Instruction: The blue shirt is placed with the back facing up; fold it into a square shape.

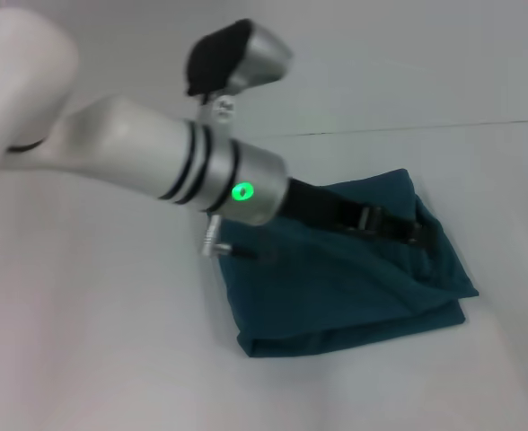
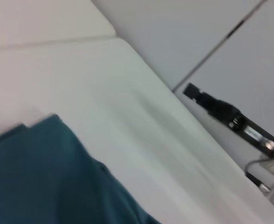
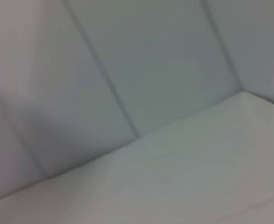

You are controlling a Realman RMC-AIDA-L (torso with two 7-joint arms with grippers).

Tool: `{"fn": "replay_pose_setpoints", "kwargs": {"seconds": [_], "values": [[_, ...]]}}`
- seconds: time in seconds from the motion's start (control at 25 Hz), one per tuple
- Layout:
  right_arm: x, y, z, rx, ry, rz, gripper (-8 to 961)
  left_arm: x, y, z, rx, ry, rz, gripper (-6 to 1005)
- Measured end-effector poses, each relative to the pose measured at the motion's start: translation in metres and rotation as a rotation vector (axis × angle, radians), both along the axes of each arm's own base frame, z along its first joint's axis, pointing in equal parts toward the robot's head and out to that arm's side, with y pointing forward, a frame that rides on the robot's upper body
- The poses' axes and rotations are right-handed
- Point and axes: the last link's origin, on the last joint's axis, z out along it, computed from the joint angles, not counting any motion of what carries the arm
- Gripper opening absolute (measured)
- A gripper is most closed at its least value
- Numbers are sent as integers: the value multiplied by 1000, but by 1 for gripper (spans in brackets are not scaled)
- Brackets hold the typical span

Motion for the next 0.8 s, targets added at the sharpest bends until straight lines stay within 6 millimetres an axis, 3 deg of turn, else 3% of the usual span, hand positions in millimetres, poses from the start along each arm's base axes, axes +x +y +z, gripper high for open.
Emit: {"fn": "replay_pose_setpoints", "kwargs": {"seconds": [0.2, 0.44, 0.6, 0.64, 0.68, 0.8], "values": [[-29, 0, -1, -110, -86, 209, -1, -37, -3, 24, 67, -54, 20, 791], [-68, 5, 15, -344, -137, 292, 2, -81, -14, 52, 96, -135, 48, 936], [-101, 10, 33, -533, -161, 244, 4, -111, -26, 68, 134, -174, 14, 936], [-116, 14, 41, -627, -154, 194, 4, -117, -30, 71, 142, -182, 6, 936], [-116, 14, 41, -627, -154, 194, 5, -125, -35, 73, 149, -193, -1, 936], [-141, 23, 45, -782, -177, 128, 64, -139, -48, 77, 163, -213, -35, 936]]}}
